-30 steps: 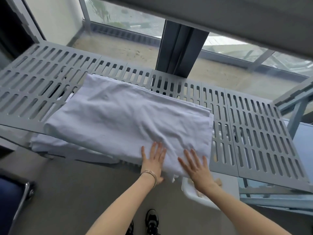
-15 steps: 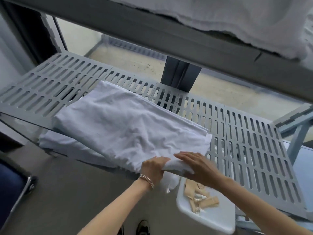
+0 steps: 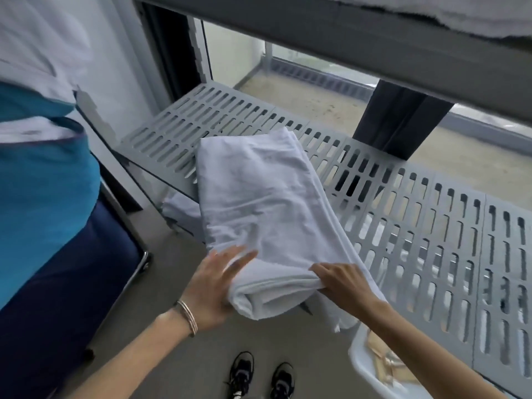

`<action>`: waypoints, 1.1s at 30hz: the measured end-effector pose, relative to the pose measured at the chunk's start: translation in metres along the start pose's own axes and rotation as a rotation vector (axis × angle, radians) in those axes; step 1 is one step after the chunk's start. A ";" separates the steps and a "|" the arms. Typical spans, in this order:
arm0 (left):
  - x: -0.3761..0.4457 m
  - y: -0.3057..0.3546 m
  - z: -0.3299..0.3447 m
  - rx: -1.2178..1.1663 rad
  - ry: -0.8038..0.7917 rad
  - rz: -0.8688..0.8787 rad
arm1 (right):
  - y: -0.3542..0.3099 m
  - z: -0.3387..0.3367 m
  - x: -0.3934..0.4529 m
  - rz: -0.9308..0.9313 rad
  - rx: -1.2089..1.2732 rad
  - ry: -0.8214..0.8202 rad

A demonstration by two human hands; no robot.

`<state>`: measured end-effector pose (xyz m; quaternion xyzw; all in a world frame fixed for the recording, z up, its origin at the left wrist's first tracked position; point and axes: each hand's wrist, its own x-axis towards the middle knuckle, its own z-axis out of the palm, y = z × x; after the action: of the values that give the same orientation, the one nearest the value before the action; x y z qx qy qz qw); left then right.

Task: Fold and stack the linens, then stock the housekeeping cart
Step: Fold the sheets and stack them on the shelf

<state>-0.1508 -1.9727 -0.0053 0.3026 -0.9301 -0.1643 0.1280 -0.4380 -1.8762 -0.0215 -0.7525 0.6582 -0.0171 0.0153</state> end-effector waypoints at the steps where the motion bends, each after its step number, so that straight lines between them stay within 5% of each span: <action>1: -0.009 0.020 0.000 0.126 0.063 0.025 | -0.004 -0.009 0.007 0.014 -0.024 -0.023; 4: -0.027 0.084 0.019 0.266 0.246 0.149 | -0.020 -0.040 0.028 0.042 -0.037 -0.114; 10: 0.012 0.093 0.043 0.622 0.270 -0.246 | -0.036 -0.080 0.055 -0.035 -0.067 -0.112; 15: 0.027 0.067 -0.002 0.474 0.126 -0.382 | -0.033 -0.078 0.053 -0.120 -0.135 0.003; 22: 0.036 0.067 -0.060 0.448 -0.278 -0.492 | -0.055 -0.056 -0.005 -0.056 0.022 0.119; 26: 0.021 0.068 -0.081 0.456 -0.450 -0.440 | -0.042 -0.090 -0.011 -0.072 -0.028 -0.080; 29: 0.017 0.057 -0.098 0.451 -0.421 -0.487 | -0.032 -0.131 0.009 -0.079 -0.012 -0.344; 33: 0.033 0.029 -0.125 0.438 -0.551 -0.533 | -0.036 -0.163 0.060 -0.083 -0.034 -0.451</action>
<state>-0.1498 -1.9994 0.1246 0.4967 -0.8319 -0.0651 -0.2386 -0.4020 -1.9313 0.1434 -0.7639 0.6068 0.1621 0.1484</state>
